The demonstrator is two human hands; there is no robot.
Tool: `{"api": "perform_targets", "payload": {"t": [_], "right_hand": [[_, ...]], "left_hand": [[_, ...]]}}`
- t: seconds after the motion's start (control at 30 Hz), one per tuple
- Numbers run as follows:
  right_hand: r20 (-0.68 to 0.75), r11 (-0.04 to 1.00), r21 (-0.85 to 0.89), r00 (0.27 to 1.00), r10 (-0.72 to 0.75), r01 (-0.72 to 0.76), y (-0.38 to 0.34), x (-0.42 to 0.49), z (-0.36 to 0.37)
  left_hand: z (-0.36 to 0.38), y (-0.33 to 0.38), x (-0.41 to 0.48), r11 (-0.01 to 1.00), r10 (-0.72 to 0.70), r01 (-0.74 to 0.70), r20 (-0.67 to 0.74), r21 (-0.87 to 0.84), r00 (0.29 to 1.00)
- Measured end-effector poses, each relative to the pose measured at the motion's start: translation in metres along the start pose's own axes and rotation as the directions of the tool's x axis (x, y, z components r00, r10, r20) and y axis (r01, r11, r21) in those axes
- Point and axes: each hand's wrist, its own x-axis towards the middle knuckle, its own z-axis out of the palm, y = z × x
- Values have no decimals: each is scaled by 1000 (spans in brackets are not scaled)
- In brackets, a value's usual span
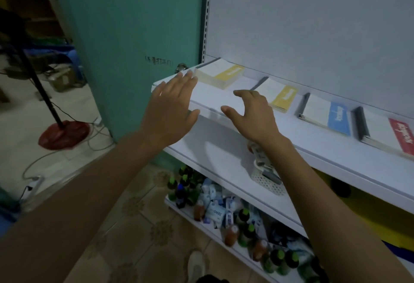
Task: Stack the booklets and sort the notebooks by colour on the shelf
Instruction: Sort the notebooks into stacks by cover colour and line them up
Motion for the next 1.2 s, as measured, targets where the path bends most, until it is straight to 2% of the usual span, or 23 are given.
{"api": "perform_targets", "payload": {"t": [0.17, 0.27, 0.4, 0.53, 0.63, 0.73, 0.87, 0.97, 1.03, 1.2], "right_hand": [[21, 999, 45, 999, 24, -25, 12, 42, 40], [6, 963, 234, 991, 137, -134, 19, 102, 69], [-15, 764, 515, 887, 462, -389, 42, 189, 109], [9, 604, 662, 810, 586, -444, 67, 236, 149], [14, 502, 772, 799, 601, -391, 78, 240, 167], [-11, 504, 773, 786, 618, -385, 78, 242, 172], [-62, 605, 687, 798, 599, -401, 75, 241, 179], [-91, 665, 619, 803, 589, -418, 78, 239, 181], [-115, 675, 608, 795, 595, -417, 79, 239, 181], [-93, 594, 677, 750, 655, -435, 76, 242, 179]], "left_hand": [[34, -27, 18, 1000, 10, -10, 29, -12, 1000], [54, -50, 40, 999, -6, 7, 23, -35, 1000], [100, -78, 91, 994, -4, 9, 50, -106, 999], [154, -96, 146, 973, -27, 46, 87, -225, 996], [186, -107, 184, 944, -55, 93, 125, -318, 991], [206, -120, 225, 882, -133, 168, 107, -440, 985], [230, -133, 255, 731, -248, 314, 192, -605, 949], [245, -139, 253, 717, -231, 376, 308, -587, 923], [252, -143, 252, 702, -251, 392, 308, -594, 918], [254, -143, 257, 706, -266, 396, 298, -587, 917]]}}
